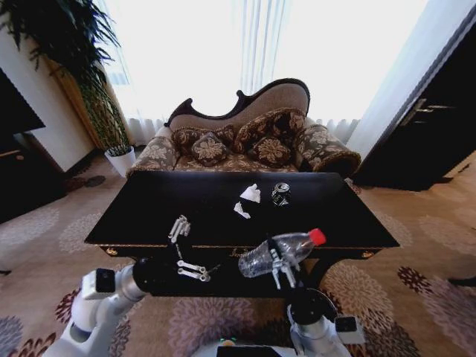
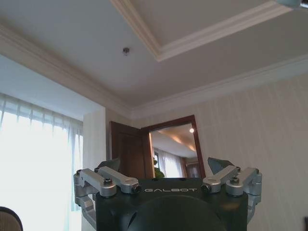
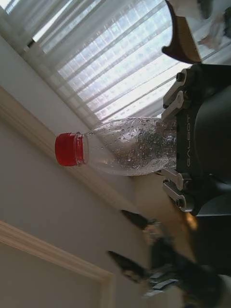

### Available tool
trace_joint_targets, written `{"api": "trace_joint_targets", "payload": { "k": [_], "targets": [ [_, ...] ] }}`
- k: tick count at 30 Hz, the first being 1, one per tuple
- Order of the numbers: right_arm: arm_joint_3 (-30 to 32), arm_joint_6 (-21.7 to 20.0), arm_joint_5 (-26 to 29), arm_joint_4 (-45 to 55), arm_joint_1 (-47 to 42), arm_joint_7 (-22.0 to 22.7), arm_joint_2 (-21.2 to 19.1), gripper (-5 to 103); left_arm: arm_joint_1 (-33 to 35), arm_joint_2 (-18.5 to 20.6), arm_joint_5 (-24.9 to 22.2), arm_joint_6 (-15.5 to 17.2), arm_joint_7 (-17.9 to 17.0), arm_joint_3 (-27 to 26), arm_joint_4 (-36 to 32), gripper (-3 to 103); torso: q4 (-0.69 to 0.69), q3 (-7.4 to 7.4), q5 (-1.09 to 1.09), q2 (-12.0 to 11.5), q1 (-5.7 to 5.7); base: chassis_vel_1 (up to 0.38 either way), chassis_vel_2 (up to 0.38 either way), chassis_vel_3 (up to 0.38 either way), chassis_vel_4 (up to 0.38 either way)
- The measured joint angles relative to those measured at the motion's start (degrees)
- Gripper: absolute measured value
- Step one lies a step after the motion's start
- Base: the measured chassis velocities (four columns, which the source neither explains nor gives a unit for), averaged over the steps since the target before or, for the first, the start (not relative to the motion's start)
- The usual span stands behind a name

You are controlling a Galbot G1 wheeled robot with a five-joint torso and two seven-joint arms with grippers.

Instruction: Move to the front of the table and place the trash on the table into the trash bin.

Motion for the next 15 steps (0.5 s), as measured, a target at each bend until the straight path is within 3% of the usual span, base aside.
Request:
{"api": "trace_joint_targets", "payload": {
  "k": [4, 6, 10, 12, 13, 15],
  "targets": [
    [0.58, 2.34, -8.19, -3.81, 0.73, 2.24, -0.24, 27, 0.0, -0.35, -1.59, 0.35, -2.01, -1.79, -0.69, 100, 0.0, 0.0, -0.01, 0.0, -0.01, 0.0, 0.0, 0.0, 0.0],
    [0.74, 2.52, -8.84, -4.22, 0.87, 2.68, -0.31, 27, 0.01, -0.36, -1.8, 0.36, -2.15, -2.15, -0.69, 100, 0.0, 0.0, -0.01, 0.0, 0.0, 0.0, 0.0, 0.0, 0.0],
    [2.57, 3.47, -17.29, -9.09, 2.09, 10.23, -1.64, 27, -0.07, -0.41, -4.01, 0.41, -3.07, -5.34, -0.7, 100, 0.0, 0.0, 0.0, 0.0, 0.0, 0.0, 0.0, 0.0, 0.0],
    [2.87, 3.47, -18.72, -9.62, 2.27, 11.36, -1.81, 27, -0.08, -0.44, -4.36, 0.44, -3.22, -5.74, -0.73, 100, 0.0, 0.0, 0.0, 0.0, 0.0, 0.0, 0.0, 0.0, 0.0],
    [3.85, 3.4, -24.0, -11.63, 3.05, 15.69, -2.34, 26, -0.03, -0.62, -5.19, 0.62, -3.52, -6.83, -1.02, 100, 0.0, 0.0, 0.0, 0.0, 0.0, 0.0, 0.0, 0.0, 0.0],
    [4.93, 3.38, -28.3, -14.35, 4.27, 18.5, -3.0, 25, 0.27, -0.88, -5.86, 0.69, -3.79, -8.06, -1.38, 100, 0.0, 0.0, 0.0, 0.0, 0.0, 0.0, 0.0, 0.0, 0.0]
  ]
}}
